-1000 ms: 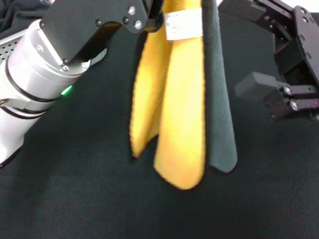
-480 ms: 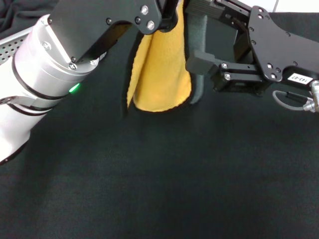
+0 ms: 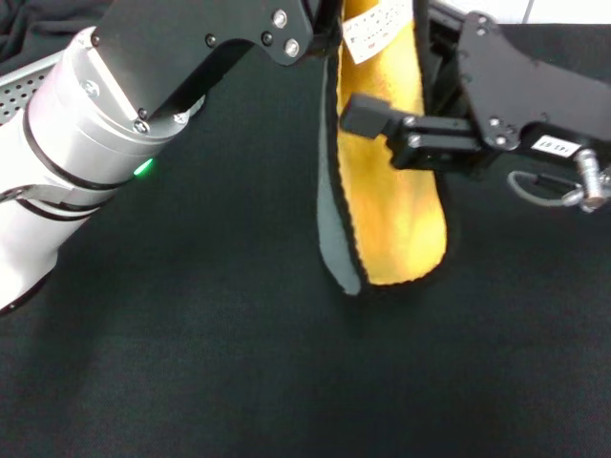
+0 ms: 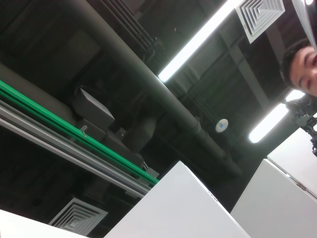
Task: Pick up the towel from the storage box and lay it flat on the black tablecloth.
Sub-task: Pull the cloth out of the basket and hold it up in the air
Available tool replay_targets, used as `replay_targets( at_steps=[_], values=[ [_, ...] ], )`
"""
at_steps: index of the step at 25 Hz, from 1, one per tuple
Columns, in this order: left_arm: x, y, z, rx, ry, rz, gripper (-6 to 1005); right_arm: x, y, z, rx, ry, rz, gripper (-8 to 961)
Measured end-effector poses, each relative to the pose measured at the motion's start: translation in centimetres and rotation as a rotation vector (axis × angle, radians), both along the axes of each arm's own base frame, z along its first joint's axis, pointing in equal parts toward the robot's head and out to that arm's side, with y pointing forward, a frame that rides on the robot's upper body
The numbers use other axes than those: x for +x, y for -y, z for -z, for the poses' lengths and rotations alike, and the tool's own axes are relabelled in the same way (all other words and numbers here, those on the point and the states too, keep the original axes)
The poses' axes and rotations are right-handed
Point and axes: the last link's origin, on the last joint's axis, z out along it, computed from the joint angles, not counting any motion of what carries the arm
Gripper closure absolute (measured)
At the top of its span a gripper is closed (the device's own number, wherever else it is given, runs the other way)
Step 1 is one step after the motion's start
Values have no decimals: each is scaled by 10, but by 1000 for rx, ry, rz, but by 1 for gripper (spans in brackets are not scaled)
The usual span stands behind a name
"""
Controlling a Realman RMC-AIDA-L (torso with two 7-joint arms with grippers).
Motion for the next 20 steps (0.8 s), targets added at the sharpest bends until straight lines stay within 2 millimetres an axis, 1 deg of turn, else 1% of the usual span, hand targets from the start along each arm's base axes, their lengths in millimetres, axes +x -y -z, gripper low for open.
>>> replay_targets(
  at_steps=[1, 4, 11, 16, 20],
  values=[
    [0, 0, 0, 1, 0, 0, 972, -2, 1, 5, -19, 16, -11, 226],
    [0, -1, -1, 15, 6, -3, 972, -1, 3, 7, -31, 26, -16, 228],
    [0, -2, -4, 37, 19, -9, 972, 8, 4, 11, -29, 44, 29, 232],
    [2, -2, -8, 71, 30, -3, 972, 18, 5, 15, -44, 62, 67, 262],
    [1, -2, -11, 99, 41, -11, 972, 31, 12, 19, -76, 109, 85, 286]
  ],
)
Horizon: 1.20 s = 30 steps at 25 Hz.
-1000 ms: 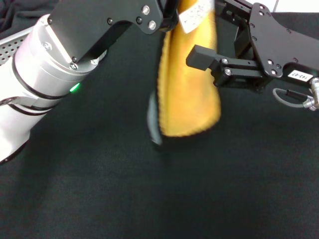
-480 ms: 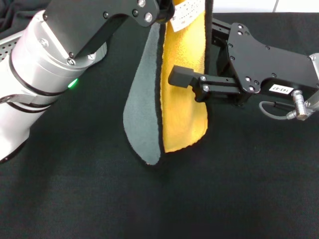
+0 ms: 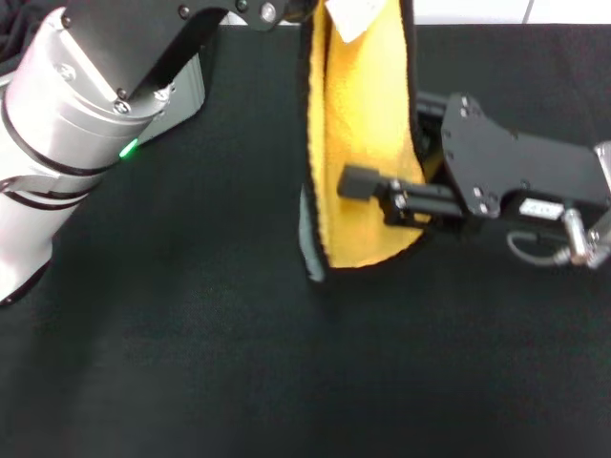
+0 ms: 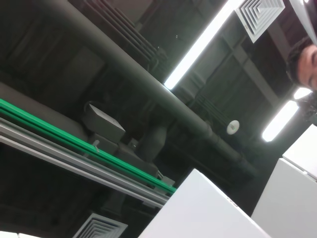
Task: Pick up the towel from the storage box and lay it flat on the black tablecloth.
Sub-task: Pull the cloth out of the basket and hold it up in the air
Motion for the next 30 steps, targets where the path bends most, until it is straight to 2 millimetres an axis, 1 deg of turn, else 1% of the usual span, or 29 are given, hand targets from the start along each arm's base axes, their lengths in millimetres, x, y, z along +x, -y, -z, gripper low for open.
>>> replay_targets(
  at_steps=[5, 10, 15, 21, 30],
  values=[
    [-4, -1, -4, 23, 10, -19, 973, 15, 7, -3, -8, 11, 32, 312],
    [-6, -1, -6, 33, 20, -24, 973, 21, 9, -1, -18, 29, 53, 335],
    [-6, -2, -9, 41, 41, -36, 972, 20, 11, 6, -37, 57, 36, 359],
    [-9, -2, -12, 60, 49, -51, 973, 22, 13, 11, -69, 93, 41, 387],
    [-11, -2, -15, 74, 55, -61, 972, 28, 15, 10, -101, 123, 44, 423]
  ],
)
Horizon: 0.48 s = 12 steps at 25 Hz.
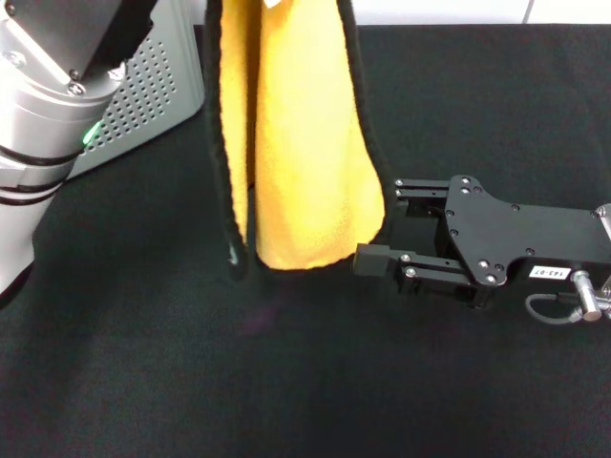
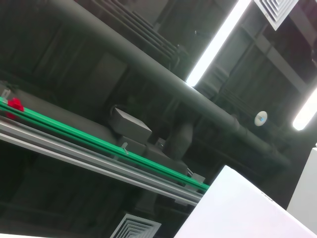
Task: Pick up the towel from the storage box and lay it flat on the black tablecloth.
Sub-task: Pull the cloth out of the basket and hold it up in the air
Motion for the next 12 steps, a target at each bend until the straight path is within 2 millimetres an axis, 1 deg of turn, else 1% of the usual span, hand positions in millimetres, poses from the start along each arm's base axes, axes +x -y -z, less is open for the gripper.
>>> replay_targets(
  at_steps=[7, 12],
  values=[
    [0, 0, 0, 0, 0, -1, 973, 1, -4, -2, 17, 6, 14, 456],
    [0, 0, 0, 1, 0, -1, 973, 0, -7, 2, 20, 27, 20, 568]
  ],
)
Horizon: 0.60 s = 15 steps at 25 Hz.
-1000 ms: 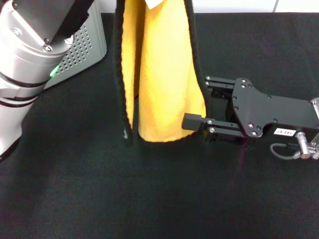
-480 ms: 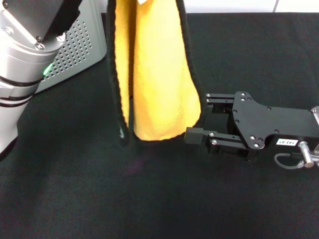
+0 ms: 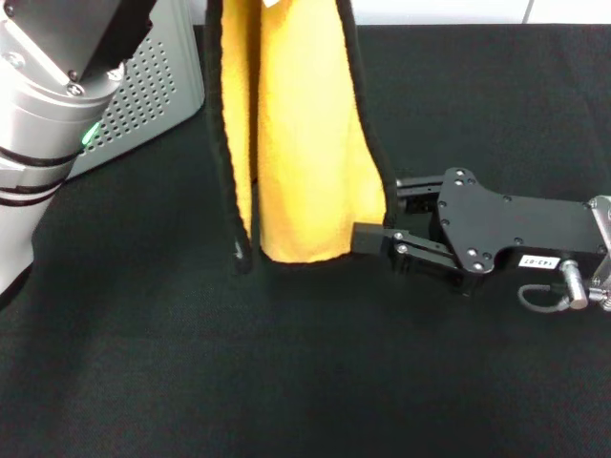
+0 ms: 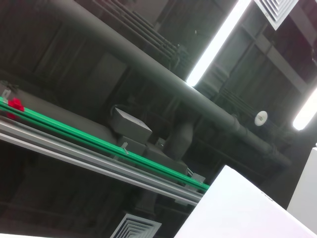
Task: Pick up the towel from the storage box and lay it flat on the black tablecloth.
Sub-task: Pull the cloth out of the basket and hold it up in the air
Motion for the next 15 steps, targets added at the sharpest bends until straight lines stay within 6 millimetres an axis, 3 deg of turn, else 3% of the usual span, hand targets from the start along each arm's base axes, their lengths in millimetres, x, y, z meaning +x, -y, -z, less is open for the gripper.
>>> replay_targets(
  at_steps=[6, 15],
  values=[
    [-1, 1, 0, 0, 0, -5, 973, 1, 0, 0, -18, 15, -1, 680],
    [-3, 2, -1, 5, 3, -9, 973, 8, 2, -6, -17, 15, 6, 723]
  ],
)
